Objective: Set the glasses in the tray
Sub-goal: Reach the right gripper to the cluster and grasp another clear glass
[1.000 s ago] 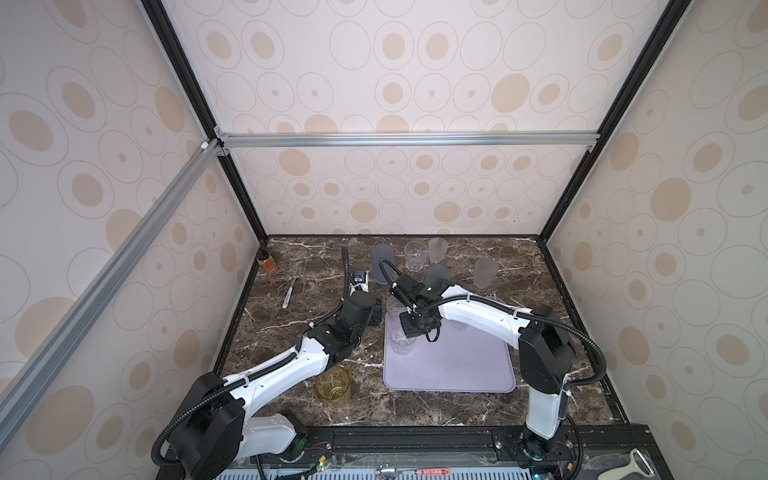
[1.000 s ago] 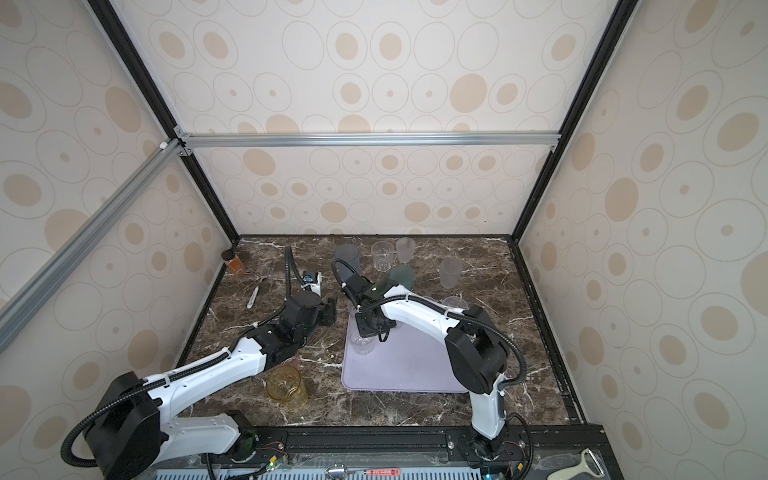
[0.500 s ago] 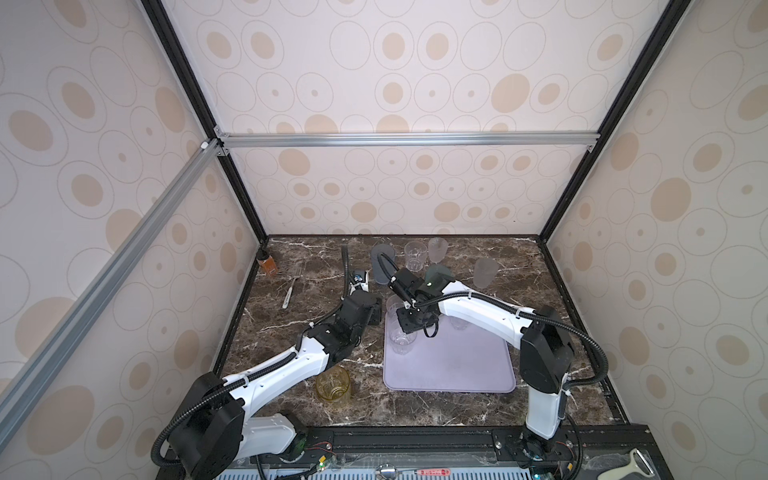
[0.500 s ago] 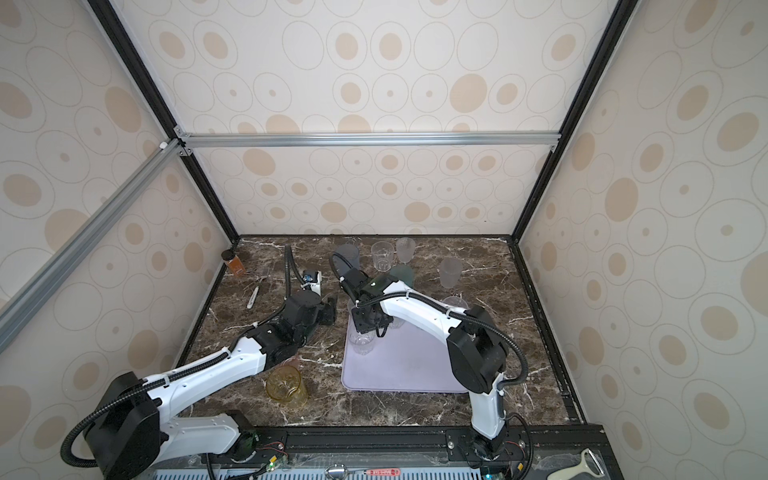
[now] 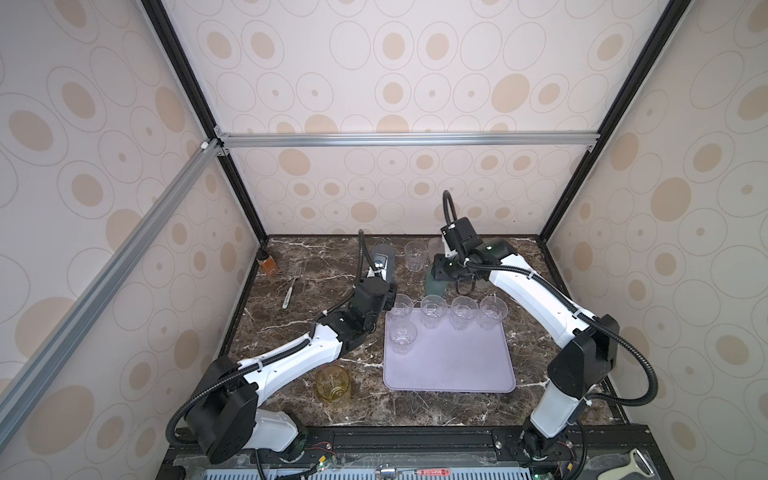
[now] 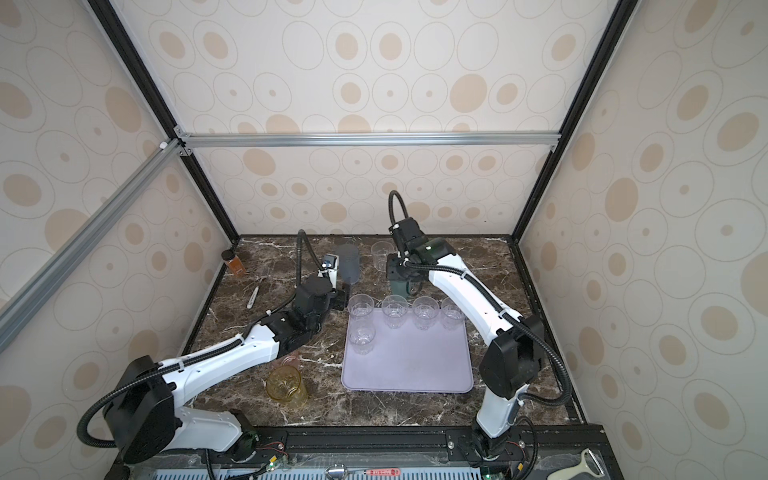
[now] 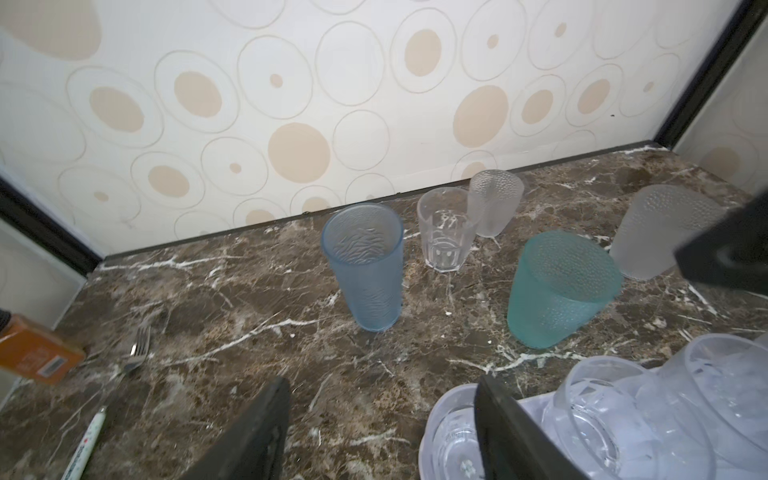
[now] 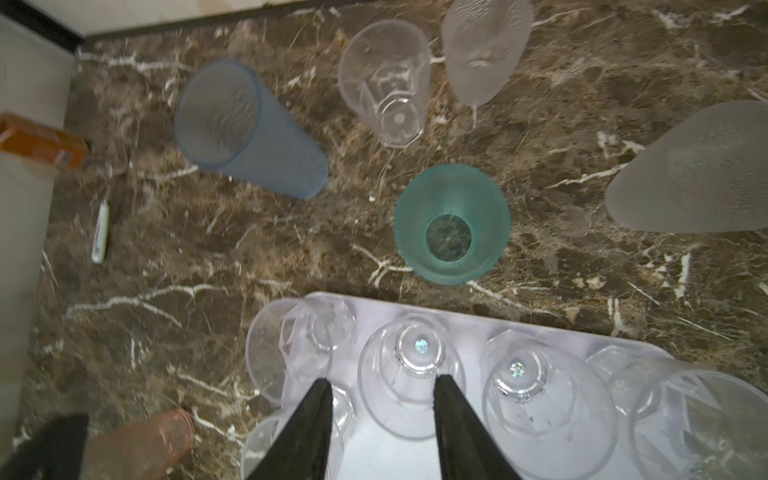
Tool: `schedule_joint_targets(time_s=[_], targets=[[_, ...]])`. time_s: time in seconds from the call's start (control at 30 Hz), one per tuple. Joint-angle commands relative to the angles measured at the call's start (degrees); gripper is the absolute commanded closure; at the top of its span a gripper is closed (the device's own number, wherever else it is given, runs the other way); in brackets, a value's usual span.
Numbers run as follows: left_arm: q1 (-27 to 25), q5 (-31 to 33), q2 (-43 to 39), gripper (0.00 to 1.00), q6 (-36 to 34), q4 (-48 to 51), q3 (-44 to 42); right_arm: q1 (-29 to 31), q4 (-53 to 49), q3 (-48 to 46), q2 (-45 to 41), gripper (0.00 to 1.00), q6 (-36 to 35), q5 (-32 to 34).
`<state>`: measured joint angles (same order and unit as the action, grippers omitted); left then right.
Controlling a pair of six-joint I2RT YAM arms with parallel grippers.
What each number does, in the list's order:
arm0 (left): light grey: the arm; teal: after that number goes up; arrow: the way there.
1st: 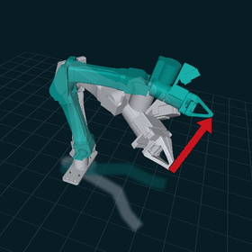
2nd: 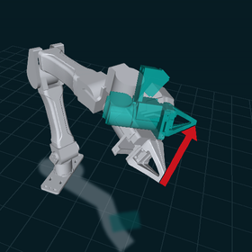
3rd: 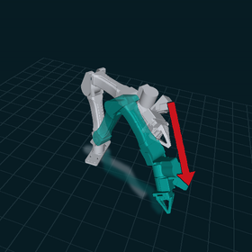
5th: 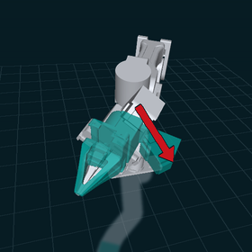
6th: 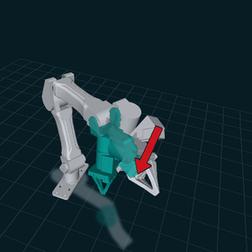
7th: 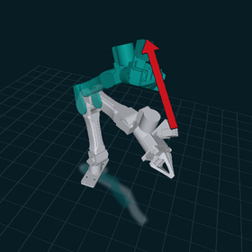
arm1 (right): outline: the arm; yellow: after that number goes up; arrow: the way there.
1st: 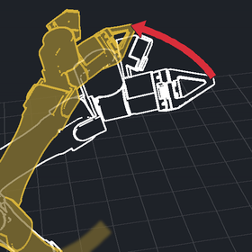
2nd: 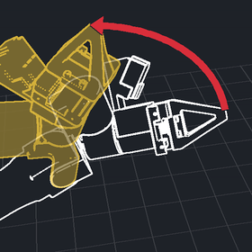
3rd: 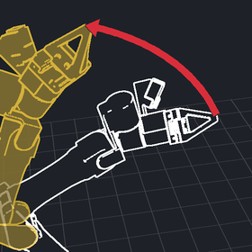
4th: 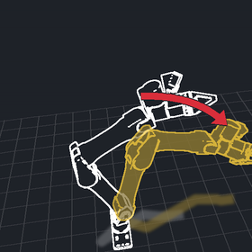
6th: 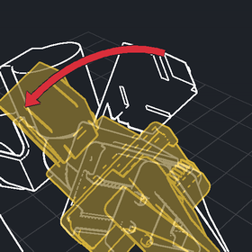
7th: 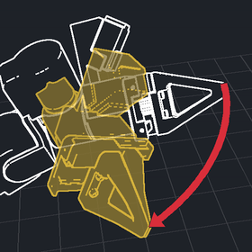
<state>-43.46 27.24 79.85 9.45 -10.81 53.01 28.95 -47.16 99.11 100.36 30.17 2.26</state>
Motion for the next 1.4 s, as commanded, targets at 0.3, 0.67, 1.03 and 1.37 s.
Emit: schedule_joint_targets(time_s=[0.3,0.67,1.03,1.37], targets=[[-1.4,2.2,12.5,0.19,-15.8,-9.3,12.4,-7.0,4.5,17.4,19.5,0.60,7.0,-3.5],[-1.3,0.9,11.9,0.20,-11.8,-15.1,6.4,-7.4,2.5,33.6,35.4,0.58,5.0,-2.2],[-1.3,0.5,14.3,0.20,-12.1,-16.5,6.0,-7.8,3.7,40.1,43.2,0.66,5.5,-3.4],[-1.3,0.4,16.0,0.20,-14.0,-16.0,6.7,-8.0,4.2,41.6,46.5,0.78,4.5,-3.3]])
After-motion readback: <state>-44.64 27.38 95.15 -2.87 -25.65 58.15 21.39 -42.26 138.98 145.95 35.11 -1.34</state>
